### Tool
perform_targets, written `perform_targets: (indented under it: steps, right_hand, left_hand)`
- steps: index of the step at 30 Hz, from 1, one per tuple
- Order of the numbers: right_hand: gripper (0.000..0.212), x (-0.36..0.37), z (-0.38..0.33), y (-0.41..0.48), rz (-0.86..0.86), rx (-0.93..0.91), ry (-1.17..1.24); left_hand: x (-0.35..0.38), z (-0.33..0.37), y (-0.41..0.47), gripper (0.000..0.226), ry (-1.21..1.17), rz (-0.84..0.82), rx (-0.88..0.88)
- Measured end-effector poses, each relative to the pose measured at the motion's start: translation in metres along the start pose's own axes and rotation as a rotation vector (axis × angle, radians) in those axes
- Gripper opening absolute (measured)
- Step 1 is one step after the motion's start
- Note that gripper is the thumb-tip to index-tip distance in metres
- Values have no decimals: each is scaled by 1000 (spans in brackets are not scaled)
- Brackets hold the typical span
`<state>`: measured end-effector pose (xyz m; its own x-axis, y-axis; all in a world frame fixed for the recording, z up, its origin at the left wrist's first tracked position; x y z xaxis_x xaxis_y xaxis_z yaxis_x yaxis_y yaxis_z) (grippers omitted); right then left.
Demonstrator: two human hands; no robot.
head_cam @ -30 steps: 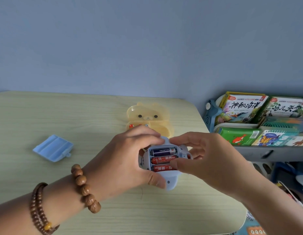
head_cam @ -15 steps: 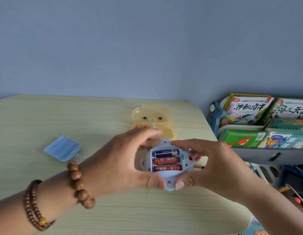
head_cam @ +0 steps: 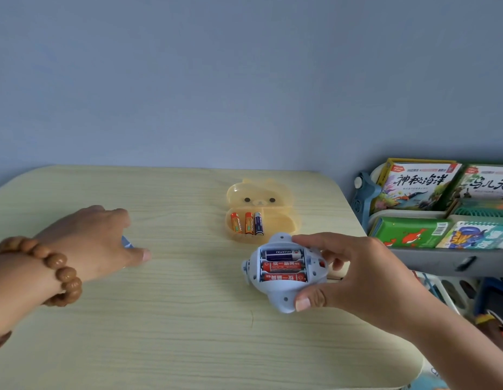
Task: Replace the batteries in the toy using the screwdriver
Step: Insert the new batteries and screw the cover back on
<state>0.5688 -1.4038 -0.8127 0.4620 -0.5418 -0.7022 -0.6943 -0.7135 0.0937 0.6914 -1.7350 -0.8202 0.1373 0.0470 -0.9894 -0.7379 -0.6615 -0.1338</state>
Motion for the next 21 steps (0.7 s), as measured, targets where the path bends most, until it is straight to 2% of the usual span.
perform_targets:
  steps: [4, 6, 9, 11, 13, 14, 16, 17, 21]
  right_hand:
    - [77, 0, 2, -1, 9, 3, -32]
    - [78, 0, 3, -2, 12, 1, -39]
    - [74, 1, 3, -1, 11, -2, -34]
    - [72, 1, 4, -1, 12, -1, -29]
    - [73, 1, 5, -1, 17, 5, -24]
    - [74, 2, 6, -1, 18, 8, -21]
    - [76, 2, 6, -1, 17, 9, -20]
    - [76, 2, 6, -1, 18, 12, -17]
    - [74, 2, 7, -1, 9, 16, -7]
  left_hand:
    - [-6, 5, -7, 59, -34, 28, 88]
    - [-10, 11, -11, 51, -158, 101, 154]
    - [-20, 25, -22, 31, -656, 143, 211]
    - [-21, 39, -28, 20, -1045, 29, 242]
    - [-20, 52, -33, 14, -1295, -111, 287]
    - [-20, 57, -35, 20, -1381, -185, 321]
    - [-17, 65, -39, 50, -1469, -351, 401]
    - [-16, 69, -41, 56, -1459, -404, 446]
    - [-15, 77, -42, 51, -1286, -323, 566]
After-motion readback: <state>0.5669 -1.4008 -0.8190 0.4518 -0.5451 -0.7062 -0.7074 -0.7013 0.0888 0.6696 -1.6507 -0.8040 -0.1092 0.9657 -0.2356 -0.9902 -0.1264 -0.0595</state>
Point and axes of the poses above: each hand's wrist, its own y-axis towards the middle knuckle, its own x-axis out of the palm, z = x × y, the point moved 4 cm from there along y, towards the middle knuckle, and after that the axes turned 2 degrees about z, right-handed, at the moved point
